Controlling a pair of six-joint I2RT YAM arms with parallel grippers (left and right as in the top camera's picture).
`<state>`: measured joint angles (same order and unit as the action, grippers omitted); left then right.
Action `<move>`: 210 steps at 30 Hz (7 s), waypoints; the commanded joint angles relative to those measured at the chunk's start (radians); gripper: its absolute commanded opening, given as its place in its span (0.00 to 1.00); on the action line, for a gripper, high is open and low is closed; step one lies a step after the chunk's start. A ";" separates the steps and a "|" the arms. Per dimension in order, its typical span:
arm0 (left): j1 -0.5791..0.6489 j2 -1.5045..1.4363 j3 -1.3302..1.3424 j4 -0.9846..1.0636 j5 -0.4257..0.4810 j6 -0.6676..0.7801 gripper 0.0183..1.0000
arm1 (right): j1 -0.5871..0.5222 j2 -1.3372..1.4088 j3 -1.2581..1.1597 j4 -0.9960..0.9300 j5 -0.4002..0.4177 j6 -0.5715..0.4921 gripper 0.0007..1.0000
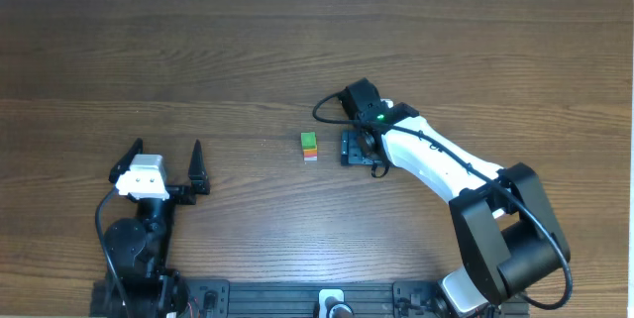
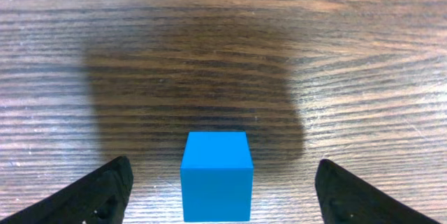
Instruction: Stack Cubes
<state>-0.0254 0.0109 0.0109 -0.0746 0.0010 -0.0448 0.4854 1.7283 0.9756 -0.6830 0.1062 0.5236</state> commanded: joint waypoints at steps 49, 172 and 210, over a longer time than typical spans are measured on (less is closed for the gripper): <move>0.005 -0.008 -0.005 0.000 0.010 0.015 1.00 | 0.103 -0.209 0.333 -0.336 -0.022 0.023 0.04; 0.005 -0.008 -0.005 -0.001 0.010 0.014 1.00 | 0.261 0.227 0.714 -0.463 0.038 0.187 0.99; 0.005 -0.008 -0.005 -0.001 0.010 0.014 1.00 | -0.302 -1.444 -0.512 0.114 0.097 -0.318 0.99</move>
<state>-0.0254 0.0093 0.0109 -0.0746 0.0040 -0.0448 0.2085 0.3561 0.5304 -0.6098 0.2195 0.2489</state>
